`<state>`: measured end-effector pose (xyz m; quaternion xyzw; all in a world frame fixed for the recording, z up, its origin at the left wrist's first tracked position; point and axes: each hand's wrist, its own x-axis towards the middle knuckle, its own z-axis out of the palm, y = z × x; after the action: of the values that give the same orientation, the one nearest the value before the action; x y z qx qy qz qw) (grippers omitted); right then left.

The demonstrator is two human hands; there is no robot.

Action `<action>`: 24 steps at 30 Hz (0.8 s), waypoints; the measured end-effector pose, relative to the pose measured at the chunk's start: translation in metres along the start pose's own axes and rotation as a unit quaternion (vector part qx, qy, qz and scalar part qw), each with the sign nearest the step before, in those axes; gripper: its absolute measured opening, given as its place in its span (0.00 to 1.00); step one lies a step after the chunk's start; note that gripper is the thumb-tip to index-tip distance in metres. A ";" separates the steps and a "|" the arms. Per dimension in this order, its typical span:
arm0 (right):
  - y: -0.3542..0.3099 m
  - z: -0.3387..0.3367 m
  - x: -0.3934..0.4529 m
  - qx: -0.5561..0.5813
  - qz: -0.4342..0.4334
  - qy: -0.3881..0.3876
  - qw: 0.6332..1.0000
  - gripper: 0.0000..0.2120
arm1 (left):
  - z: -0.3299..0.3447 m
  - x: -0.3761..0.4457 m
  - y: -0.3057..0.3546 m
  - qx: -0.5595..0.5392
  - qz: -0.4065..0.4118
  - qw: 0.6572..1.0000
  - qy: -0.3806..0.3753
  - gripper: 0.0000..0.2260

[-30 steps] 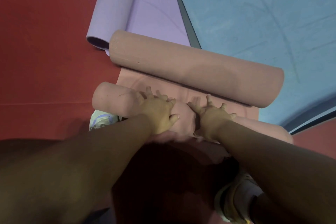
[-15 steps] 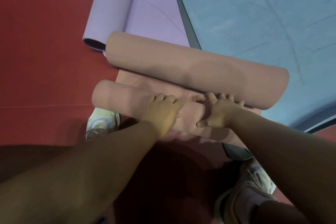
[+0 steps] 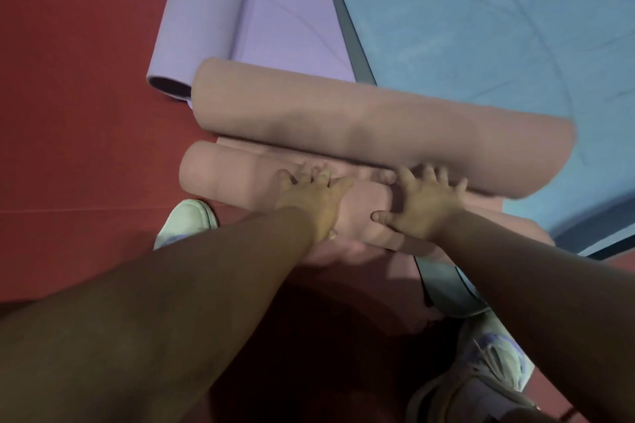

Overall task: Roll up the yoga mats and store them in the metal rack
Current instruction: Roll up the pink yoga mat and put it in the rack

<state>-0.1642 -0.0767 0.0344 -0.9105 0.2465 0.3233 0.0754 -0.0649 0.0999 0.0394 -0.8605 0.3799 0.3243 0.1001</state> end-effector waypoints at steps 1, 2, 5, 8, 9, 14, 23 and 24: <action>-0.001 0.001 0.001 -0.027 -0.007 0.042 0.999 0.50 | -0.002 0.002 0.000 -0.002 -0.003 1.000 0.013 0.37; -0.002 0.000 0.001 -0.041 -0.025 0.086 0.995 0.52 | -0.005 0.004 0.001 0.005 0.001 0.999 0.035 0.33; -0.004 -0.010 0.005 -0.033 -0.084 0.137 0.986 0.41 | -0.012 0.010 0.002 0.049 0.023 0.992 0.111 0.28; -0.007 -0.020 0.016 0.020 -0.089 0.029 0.995 0.36 | -0.016 0.017 0.001 0.039 0.012 0.990 0.136 0.27; -0.007 -0.022 0.021 0.030 -0.087 -0.004 0.996 0.40 | -0.018 0.019 0.001 0.027 0.007 0.989 0.147 0.25; 0.004 -0.036 0.044 -0.106 -0.057 0.008 0.993 0.60 | -0.030 0.039 -0.009 -0.003 0.003 0.989 0.145 0.15; 0.022 -0.086 0.067 -0.054 -0.148 -0.087 0.984 0.52 | -0.021 0.054 0.000 0.048 0.007 0.980 0.195 0.45; 0.027 -0.086 0.073 -0.050 -0.130 -0.078 0.987 0.55 | -0.026 0.058 -0.001 0.042 0.005 0.979 0.198 0.45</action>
<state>-0.0812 -0.1544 0.0567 -0.9092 0.1033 0.3931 0.0903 -0.0229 0.0554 0.0225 -0.9008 0.4097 0.1321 0.0572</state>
